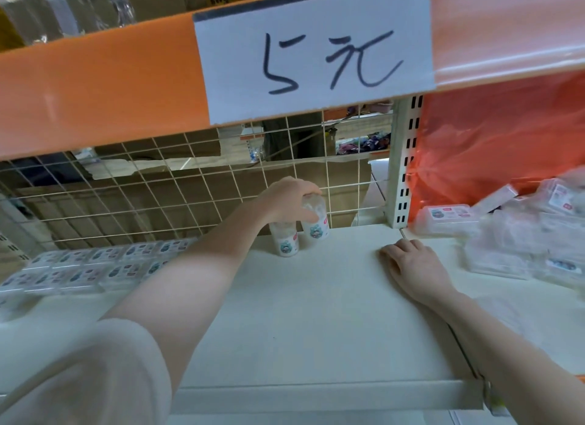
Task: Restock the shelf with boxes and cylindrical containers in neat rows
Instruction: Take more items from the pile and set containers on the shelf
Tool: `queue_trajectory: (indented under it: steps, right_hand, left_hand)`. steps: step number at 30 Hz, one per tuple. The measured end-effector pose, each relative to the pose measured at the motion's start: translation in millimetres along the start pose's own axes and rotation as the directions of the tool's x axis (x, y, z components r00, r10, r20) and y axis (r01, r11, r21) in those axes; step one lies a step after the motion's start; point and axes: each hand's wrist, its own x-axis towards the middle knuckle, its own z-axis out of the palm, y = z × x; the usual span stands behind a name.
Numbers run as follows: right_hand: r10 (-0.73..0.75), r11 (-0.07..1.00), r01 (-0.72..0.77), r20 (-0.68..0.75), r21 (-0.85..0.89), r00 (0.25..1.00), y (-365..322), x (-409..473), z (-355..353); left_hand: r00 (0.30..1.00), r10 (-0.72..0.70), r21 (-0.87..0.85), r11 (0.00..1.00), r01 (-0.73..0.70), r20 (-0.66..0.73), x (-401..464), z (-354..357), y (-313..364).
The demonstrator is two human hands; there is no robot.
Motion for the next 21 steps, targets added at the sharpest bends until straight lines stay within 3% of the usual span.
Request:
queue_trajectory:
  steps: [8,21]
  right_hand:
    - [-0.001,1.000,0.001,0.001,0.000,1.000,-3,-2,-3]
    - [0.015,1.000,-0.015,0.017,0.006,1.000,-6,-3,-6]
  left_hand:
    - [0.995,-0.055,-0.038,0.998,0.058,0.080,6,13,-6]
    - [0.991,-0.097,-0.012,0.995,0.099,0.095,12,33,-18]
